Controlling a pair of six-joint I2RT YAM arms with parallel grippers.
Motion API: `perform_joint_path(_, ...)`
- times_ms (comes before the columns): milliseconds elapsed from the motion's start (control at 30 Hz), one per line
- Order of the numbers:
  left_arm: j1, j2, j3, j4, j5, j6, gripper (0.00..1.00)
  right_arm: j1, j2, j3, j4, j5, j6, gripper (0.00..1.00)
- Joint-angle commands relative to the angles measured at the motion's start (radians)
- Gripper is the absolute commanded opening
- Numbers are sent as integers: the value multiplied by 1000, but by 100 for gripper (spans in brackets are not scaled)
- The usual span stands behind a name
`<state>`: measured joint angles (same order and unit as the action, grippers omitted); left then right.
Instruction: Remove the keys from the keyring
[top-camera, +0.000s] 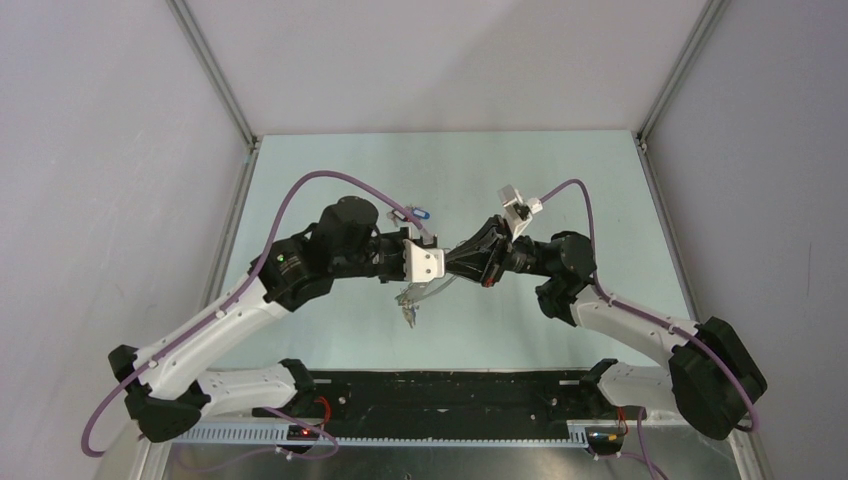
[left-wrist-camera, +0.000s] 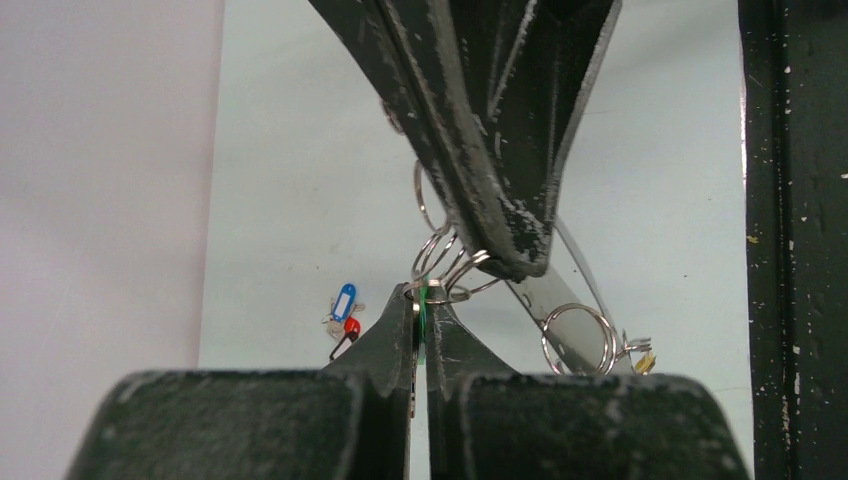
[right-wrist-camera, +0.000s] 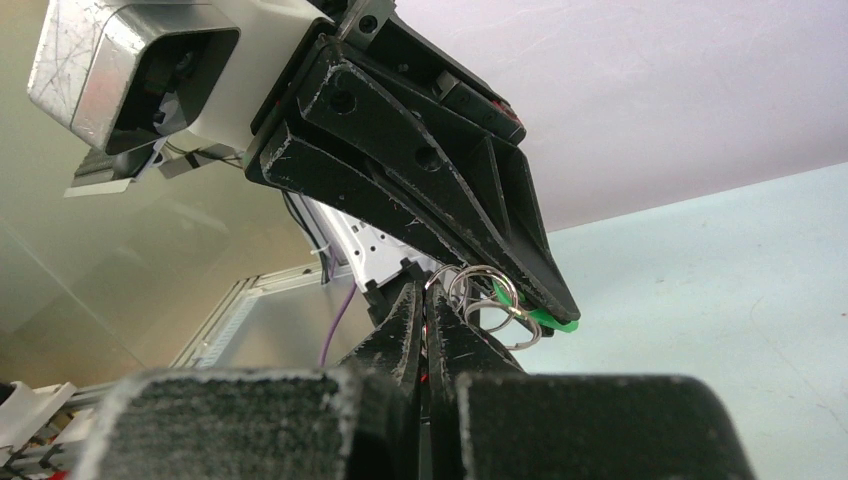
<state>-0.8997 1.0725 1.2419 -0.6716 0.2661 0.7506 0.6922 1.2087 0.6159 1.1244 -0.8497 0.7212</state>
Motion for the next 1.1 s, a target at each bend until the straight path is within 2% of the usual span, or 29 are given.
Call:
perform_joint_path(0, 9, -46, -7, 122, -41, -4, 0, 21, 27, 36, 4, -68, 33, 0)
perform_joint_path(1067, 10, -205, -157, 340, -131, 13, 0, 66, 195, 87, -127, -108, 130, 0)
